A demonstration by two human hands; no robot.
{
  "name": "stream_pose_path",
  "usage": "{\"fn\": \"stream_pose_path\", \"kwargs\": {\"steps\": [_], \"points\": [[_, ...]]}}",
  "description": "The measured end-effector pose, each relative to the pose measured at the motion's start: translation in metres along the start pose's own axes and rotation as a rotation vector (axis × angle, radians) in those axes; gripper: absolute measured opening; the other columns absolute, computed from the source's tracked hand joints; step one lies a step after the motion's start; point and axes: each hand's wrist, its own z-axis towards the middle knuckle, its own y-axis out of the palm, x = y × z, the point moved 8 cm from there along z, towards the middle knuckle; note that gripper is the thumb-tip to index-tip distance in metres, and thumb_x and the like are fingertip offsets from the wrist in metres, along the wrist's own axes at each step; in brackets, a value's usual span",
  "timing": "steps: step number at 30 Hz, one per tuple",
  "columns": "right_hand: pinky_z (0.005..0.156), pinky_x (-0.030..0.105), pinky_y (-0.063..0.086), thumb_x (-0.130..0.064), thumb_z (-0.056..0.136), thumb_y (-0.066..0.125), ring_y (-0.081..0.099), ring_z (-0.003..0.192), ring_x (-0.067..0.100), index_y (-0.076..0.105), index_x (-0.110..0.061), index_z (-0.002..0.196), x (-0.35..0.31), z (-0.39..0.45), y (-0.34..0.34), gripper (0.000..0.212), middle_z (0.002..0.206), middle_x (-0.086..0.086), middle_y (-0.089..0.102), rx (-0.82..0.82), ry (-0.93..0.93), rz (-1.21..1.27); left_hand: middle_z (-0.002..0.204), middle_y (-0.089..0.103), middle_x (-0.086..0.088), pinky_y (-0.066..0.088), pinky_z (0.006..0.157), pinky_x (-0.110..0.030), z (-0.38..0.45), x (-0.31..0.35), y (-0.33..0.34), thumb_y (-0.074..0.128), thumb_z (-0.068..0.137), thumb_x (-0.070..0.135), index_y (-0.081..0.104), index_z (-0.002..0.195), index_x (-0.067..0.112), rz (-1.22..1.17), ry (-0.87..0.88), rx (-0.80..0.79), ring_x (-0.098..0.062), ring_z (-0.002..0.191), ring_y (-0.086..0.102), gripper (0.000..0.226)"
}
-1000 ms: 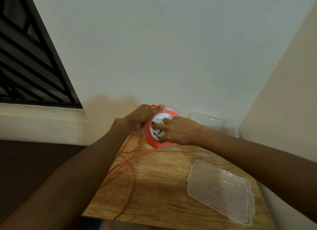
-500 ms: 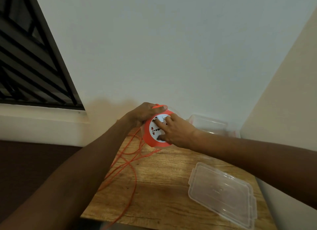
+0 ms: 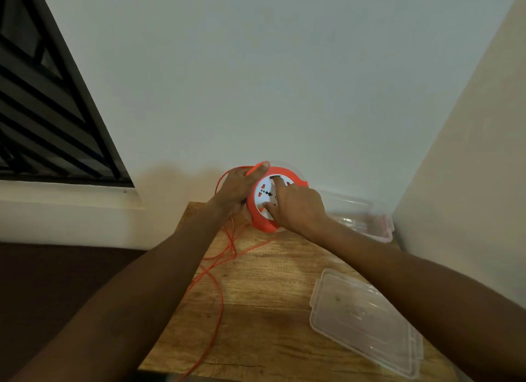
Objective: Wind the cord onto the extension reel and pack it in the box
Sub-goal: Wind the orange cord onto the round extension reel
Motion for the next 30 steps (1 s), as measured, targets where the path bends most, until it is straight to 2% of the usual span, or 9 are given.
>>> {"fn": "stream_pose_path", "kwargs": {"steps": [4,7,10,13,16,18,20,27,30], "points": [[0.066,0.037,0.053,-0.062,0.092,0.047,0.070,0.084,0.033,0.041,-0.014,0.145,-0.001,-0.004,-0.001,0.072,0.108,0.013,0.072,0.055,-0.071,-0.143,0.097,0.083,-0.015,0.067,0.074,-0.044,-0.001,-0.005,0.001,0.074,0.086,0.057,0.083,0.088,0.021,-0.006,-0.043,-0.037,-0.032,0.082,0.080,0.037],[0.061,0.037,0.053,-0.044,0.090,0.061,0.070,0.078,0.033,0.054,-0.010,0.133,-0.015,-0.008,-0.006,0.055,0.104,0.014,0.072,0.034,-0.379,-0.286,0.095,0.083,-0.013,0.066,0.065,-0.038,-0.002,-0.005,-0.001,0.071,0.093,0.051,0.082,0.090,0.020,0.011,-0.101,-0.076,-0.028,0.078,0.080,0.033],[0.063,0.041,0.055,-0.020,0.076,0.080,0.065,0.092,0.036,0.068,-0.014,0.115,-0.024,-0.023,-0.012,0.041,0.119,0.020,0.062,-0.009,-0.758,-0.348,0.092,0.083,-0.012,0.066,0.063,-0.036,-0.003,-0.001,-0.002,0.070,0.095,0.048,0.083,0.082,0.021,0.023,-0.109,-0.114,-0.025,0.073,0.080,0.033],[0.072,0.043,0.055,-0.013,0.085,0.070,0.056,0.110,0.038,0.064,-0.025,0.122,-0.027,-0.035,-0.004,0.040,0.144,0.018,0.044,-0.066,-0.950,-0.429,0.101,0.082,-0.018,0.067,0.069,-0.041,-0.002,0.001,0.000,0.067,0.096,0.050,0.080,0.097,0.014,0.081,-0.112,-0.173,-0.031,0.082,0.080,0.039],[0.073,0.043,0.055,-0.014,0.085,0.072,0.057,0.109,0.038,0.063,-0.028,0.122,-0.036,-0.035,-0.006,0.041,0.147,0.018,0.040,-0.139,-1.013,-0.490,0.109,0.079,-0.021,0.065,0.083,-0.051,-0.001,0.001,0.007,0.065,0.097,0.052,0.074,0.110,0.002,0.205,-0.102,-0.232,-0.038,0.094,0.078,0.052],[0.071,0.039,0.053,-0.016,0.083,0.074,0.059,0.101,0.033,0.066,-0.028,0.118,-0.041,-0.034,-0.012,0.038,0.139,0.017,0.048,-0.176,-1.048,-0.550,0.110,0.077,-0.026,0.062,0.088,-0.056,-0.002,0.002,0.010,0.068,0.095,0.052,0.071,0.112,-0.006,0.224,-0.098,-0.258,-0.040,0.094,0.076,0.061],[0.074,0.039,0.053,-0.018,0.082,0.077,0.058,0.101,0.030,0.066,-0.027,0.120,-0.039,-0.032,-0.012,0.041,0.135,0.016,0.051,-0.200,-1.074,-0.608,0.110,0.075,-0.029,0.062,0.086,-0.053,-0.003,0.003,0.012,0.070,0.089,0.055,0.069,0.111,-0.009,0.226,-0.098,-0.291,-0.038,0.089,0.075,0.068],[0.082,0.047,0.055,-0.023,0.089,0.069,0.048,0.118,0.038,0.066,-0.024,0.122,-0.031,-0.034,-0.004,0.033,0.156,0.018,0.025,-0.220,-1.048,-0.782,0.103,0.080,-0.019,0.065,0.069,-0.039,-0.002,-0.002,0.006,0.067,0.097,0.048,0.073,0.112,-0.003,0.220,-0.128,-0.298,-0.030,0.083,0.078,0.053],[0.080,0.045,0.048,-0.030,0.092,0.062,0.041,0.123,0.043,0.066,-0.035,0.120,-0.028,-0.036,0.001,0.029,0.162,0.015,0.008,-0.236,-0.944,-0.849,0.110,0.078,-0.025,0.064,0.077,-0.042,-0.003,-0.006,0.008,0.068,0.096,0.047,0.073,0.114,-0.003,0.182,-0.140,-0.310,-0.033,0.088,0.076,0.053]]}}
